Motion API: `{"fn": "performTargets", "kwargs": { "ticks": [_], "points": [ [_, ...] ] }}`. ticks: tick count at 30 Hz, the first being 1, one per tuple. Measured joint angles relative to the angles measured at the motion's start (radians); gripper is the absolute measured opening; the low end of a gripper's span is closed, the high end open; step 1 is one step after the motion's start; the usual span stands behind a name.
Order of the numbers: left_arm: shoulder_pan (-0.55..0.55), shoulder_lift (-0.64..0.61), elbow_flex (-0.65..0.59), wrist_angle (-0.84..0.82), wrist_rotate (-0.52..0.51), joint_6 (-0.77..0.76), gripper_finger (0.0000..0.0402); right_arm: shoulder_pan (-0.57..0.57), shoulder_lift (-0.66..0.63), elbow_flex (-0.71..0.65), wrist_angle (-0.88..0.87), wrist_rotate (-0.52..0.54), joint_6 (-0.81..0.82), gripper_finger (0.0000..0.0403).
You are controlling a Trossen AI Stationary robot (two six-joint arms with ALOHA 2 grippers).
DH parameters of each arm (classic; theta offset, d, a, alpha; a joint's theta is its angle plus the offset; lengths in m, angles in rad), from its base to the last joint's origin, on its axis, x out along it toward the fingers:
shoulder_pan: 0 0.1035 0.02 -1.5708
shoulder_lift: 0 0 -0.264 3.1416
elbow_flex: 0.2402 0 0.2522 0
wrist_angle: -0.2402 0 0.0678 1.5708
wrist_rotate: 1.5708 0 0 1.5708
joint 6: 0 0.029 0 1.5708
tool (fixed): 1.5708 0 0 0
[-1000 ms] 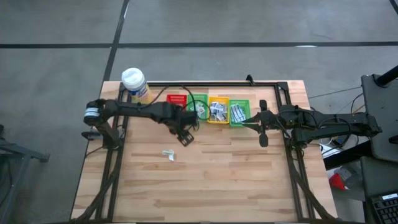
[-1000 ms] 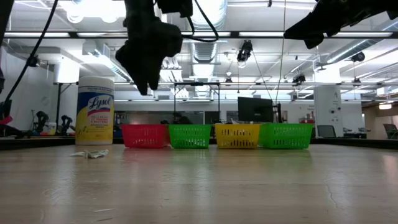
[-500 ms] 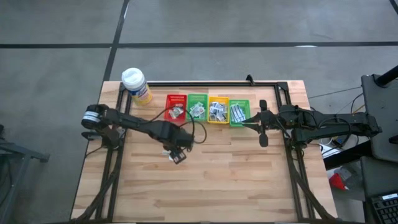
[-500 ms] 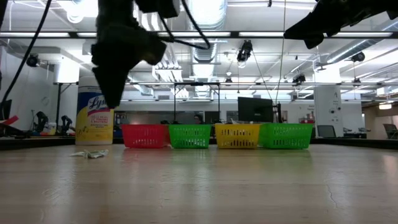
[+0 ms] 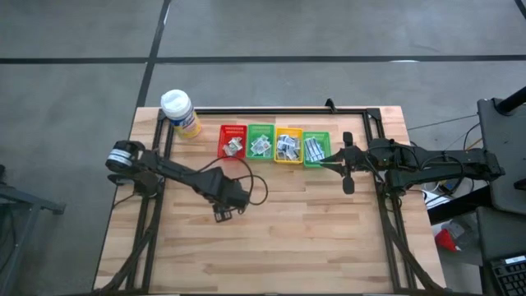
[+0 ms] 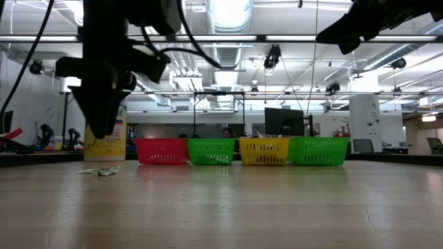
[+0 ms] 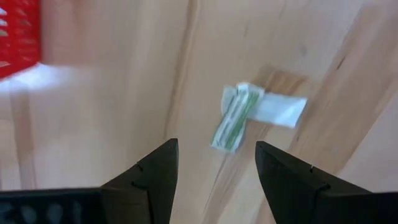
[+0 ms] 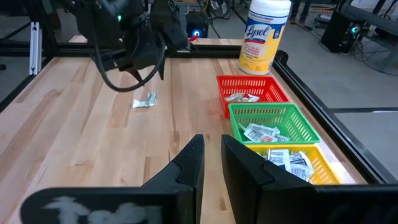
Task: Pick & Place First Aid Supplies
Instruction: Put the green bandage into the red bin
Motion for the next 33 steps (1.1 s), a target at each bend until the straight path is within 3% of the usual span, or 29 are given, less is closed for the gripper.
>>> {"fn": "performTargets", "kwargs": {
  "ticks": [13, 33],
  "points": [
    [-0.002, -0.009, -0.062, 0.085, 0.102, 0.056, 0.0207, 0.0, 0.0, 0.0, 0.0, 0.0, 0.0, 0.0052],
    [-0.001, -0.015, -0.183, 0.189, 0.113, 0.096, 0.0207, 0.0, 0.0, 0.0, 0.0, 0.0, 0.0, 0.0052]
  ]
}}
